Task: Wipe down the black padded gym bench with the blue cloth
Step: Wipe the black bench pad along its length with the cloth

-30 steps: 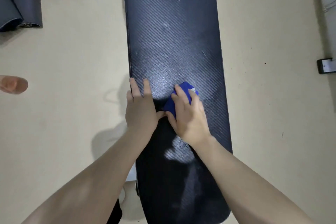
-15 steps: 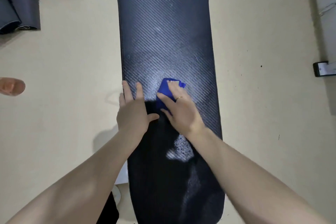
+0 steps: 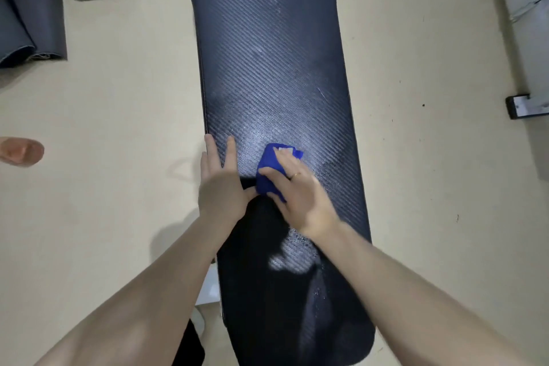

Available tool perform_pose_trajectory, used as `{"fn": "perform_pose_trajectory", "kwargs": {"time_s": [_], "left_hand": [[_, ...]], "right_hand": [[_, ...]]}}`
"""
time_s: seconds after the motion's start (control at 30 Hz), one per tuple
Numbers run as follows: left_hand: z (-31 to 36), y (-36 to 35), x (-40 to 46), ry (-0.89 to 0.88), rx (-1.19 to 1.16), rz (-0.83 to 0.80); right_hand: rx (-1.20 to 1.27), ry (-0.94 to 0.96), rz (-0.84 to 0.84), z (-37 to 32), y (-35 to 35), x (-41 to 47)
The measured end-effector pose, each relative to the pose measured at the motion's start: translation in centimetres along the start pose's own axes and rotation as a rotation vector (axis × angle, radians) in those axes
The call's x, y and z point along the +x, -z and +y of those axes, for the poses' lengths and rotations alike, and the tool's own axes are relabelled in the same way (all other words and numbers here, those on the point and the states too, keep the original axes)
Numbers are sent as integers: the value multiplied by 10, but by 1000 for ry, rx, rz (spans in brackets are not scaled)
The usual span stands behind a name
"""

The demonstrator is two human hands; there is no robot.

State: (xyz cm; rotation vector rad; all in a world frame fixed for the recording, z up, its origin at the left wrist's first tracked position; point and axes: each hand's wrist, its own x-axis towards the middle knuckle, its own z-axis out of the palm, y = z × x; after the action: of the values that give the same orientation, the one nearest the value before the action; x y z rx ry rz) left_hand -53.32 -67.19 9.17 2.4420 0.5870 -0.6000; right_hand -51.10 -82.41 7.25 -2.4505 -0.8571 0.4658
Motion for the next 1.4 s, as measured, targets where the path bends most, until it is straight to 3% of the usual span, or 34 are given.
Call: {"fn": "perform_pose_trajectory", "kwargs": {"time_s": [0.1, 0.27, 0.33, 0.4, 0.57, 0.63, 0.77, 0.87, 1.03, 1.1, 1.17, 1.23, 1.3, 1.4], "left_hand": [[-8, 7, 2, -39, -63, -62], [-22, 10, -4, -73, -261, -27], [-23, 8, -13, -30, -305, 13], [-22, 7, -21, -42, -239, 59], [-18, 6, -38, -95, 36, -51], [-15, 2, -45, -81, 90, -77], [-13, -9, -49, -60, 234, -108], [-11, -10, -49, -68, 270, -88], [-9, -13, -48, -59, 272, -128], [-11, -15, -48, -64, 293, -122], [-14, -17, -48, -72, 299, -110], [-17, -19, -47, -74, 287, -101], [-17, -18, -48, -71, 309, -98], [-6, -17, -48, -73, 411, -83]], "right_hand": [[-97, 44, 7, 31, 23, 20], [-85, -336, 316, 31, 16, 49], [-75, -226, 274, 4, -4, 30], [-26, -115, 123, -26, -23, -3], [-55, 78, -95, -23, -5, -20], [-159, -10, 0, 7, 14, -5], [-131, -349, 233, 27, 16, 5], [-57, -265, 209, -11, -8, -21], [-137, 101, -143, -10, -5, -56], [-211, 68, -84, 14, 10, -37], [-220, -149, 119, 38, 23, -19], [-195, -351, 221, 46, 25, -12], [-182, -375, 240, 32, 12, -20], [-146, -248, 128, 0, -8, -55]]}}
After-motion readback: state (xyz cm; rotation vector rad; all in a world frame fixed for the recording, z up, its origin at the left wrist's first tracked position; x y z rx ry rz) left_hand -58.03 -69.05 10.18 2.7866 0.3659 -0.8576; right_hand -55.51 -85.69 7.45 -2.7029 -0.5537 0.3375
